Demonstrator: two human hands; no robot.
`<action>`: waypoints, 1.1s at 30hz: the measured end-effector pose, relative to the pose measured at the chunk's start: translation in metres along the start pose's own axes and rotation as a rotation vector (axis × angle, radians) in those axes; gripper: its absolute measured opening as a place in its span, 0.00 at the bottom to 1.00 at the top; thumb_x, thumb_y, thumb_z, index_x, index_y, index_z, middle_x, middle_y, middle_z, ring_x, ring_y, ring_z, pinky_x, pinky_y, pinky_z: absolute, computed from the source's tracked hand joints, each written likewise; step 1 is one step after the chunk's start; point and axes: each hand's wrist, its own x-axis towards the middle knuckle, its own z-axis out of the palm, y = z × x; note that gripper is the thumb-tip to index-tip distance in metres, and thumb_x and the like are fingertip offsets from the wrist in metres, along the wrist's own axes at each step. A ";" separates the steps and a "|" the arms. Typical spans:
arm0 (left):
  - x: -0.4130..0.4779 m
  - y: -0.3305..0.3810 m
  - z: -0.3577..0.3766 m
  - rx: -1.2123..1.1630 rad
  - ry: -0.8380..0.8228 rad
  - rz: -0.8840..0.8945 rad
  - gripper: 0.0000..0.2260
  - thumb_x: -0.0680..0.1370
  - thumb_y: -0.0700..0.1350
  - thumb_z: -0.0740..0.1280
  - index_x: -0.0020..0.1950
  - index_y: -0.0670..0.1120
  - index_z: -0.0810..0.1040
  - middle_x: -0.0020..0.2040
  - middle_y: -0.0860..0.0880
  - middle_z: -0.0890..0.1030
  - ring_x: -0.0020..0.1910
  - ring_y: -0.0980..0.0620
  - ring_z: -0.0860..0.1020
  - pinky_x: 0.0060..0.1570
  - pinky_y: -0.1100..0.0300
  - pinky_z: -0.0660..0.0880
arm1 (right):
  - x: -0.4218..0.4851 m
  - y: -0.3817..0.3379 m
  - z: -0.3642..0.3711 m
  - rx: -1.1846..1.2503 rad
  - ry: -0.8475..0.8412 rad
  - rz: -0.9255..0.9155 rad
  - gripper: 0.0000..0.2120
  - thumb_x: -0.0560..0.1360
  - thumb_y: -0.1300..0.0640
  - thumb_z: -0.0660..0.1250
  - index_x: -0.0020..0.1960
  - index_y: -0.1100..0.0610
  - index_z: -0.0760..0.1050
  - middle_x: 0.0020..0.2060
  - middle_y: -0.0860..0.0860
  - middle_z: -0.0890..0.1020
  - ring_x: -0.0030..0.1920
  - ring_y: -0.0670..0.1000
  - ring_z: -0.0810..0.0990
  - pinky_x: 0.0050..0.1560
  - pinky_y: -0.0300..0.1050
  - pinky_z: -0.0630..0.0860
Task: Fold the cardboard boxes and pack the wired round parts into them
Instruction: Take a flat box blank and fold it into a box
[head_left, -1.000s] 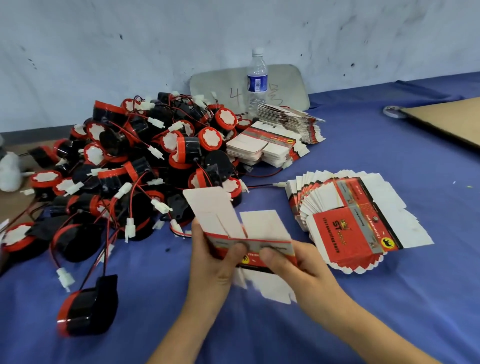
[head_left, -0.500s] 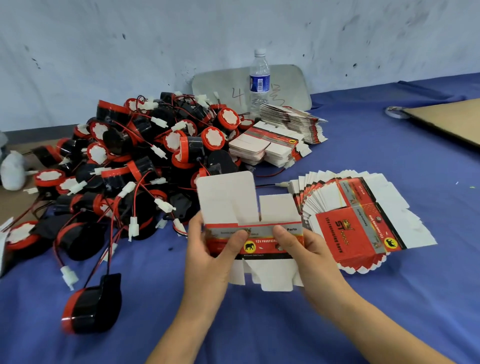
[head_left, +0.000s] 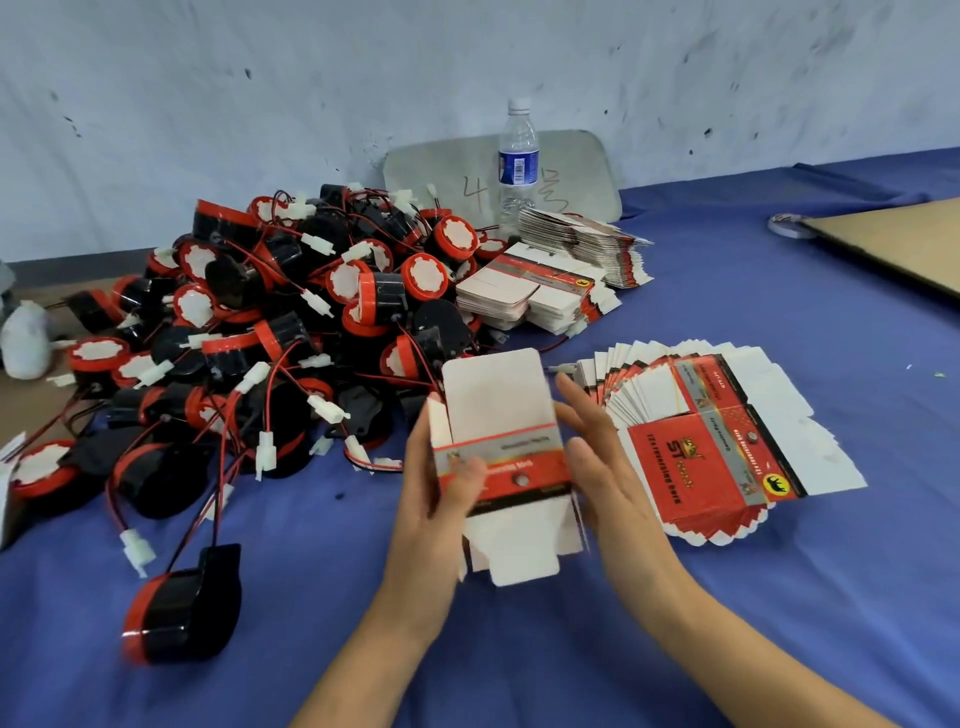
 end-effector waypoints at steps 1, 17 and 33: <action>0.003 0.001 -0.003 -0.074 0.018 -0.043 0.27 0.75 0.48 0.68 0.73 0.52 0.66 0.61 0.50 0.81 0.58 0.50 0.80 0.47 0.61 0.79 | 0.000 -0.001 -0.002 -0.028 -0.015 -0.019 0.21 0.76 0.50 0.61 0.66 0.32 0.69 0.65 0.39 0.74 0.60 0.45 0.78 0.52 0.37 0.76; 0.007 0.023 -0.019 -0.181 -0.182 -0.253 0.24 0.77 0.63 0.55 0.73 0.62 0.67 0.69 0.50 0.75 0.66 0.47 0.75 0.51 0.47 0.79 | 0.002 -0.017 -0.008 -0.442 -0.128 -0.310 0.25 0.67 0.44 0.74 0.61 0.42 0.70 0.65 0.36 0.72 0.72 0.43 0.63 0.72 0.44 0.61; -0.031 0.003 0.026 0.330 -0.011 0.228 0.28 0.67 0.56 0.71 0.66 0.63 0.70 0.59 0.64 0.79 0.57 0.63 0.79 0.48 0.68 0.77 | -0.003 -0.014 0.007 -0.055 0.115 -0.158 0.19 0.75 0.47 0.60 0.64 0.50 0.70 0.46 0.36 0.78 0.47 0.35 0.77 0.46 0.28 0.73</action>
